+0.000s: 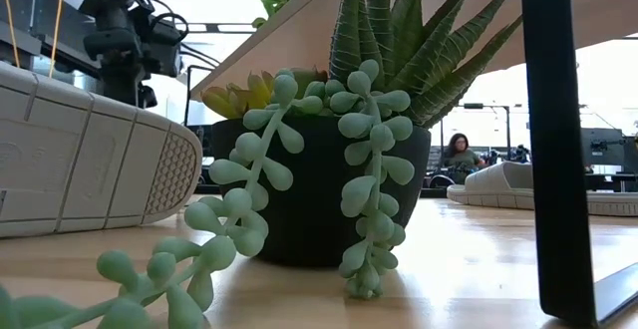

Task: Pick and place slides into the shelf
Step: Put the left black slide on the shelf

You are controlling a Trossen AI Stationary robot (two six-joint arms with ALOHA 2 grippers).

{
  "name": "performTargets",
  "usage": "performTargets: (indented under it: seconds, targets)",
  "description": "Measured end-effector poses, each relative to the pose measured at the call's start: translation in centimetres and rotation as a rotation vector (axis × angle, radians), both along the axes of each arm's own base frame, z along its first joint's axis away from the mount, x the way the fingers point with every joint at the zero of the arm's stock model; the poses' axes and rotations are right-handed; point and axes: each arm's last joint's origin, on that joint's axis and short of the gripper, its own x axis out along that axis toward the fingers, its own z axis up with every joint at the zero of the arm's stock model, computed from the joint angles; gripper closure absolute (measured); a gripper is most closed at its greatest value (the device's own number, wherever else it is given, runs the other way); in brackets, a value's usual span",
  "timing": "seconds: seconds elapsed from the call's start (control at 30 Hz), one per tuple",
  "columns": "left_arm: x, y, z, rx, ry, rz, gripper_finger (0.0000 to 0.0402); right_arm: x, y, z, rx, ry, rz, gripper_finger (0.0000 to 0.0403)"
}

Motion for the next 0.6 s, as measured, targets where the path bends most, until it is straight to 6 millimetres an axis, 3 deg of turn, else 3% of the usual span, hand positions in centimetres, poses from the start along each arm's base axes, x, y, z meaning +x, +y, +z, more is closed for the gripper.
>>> performTargets:
  seconds: [0.2,0.6]
  targets:
    - [0.2,0.4,-0.5,-0.026,0.010,0.010,0.0219,0.4,-0.1,-0.1,0.002,0.010,0.001,0.0403]
    - [-0.2,-0.4,-4.3,-0.126,0.077,0.050,0.0231,3.2,-0.8,-1.1,0.020,0.085,0.056,0.0403]
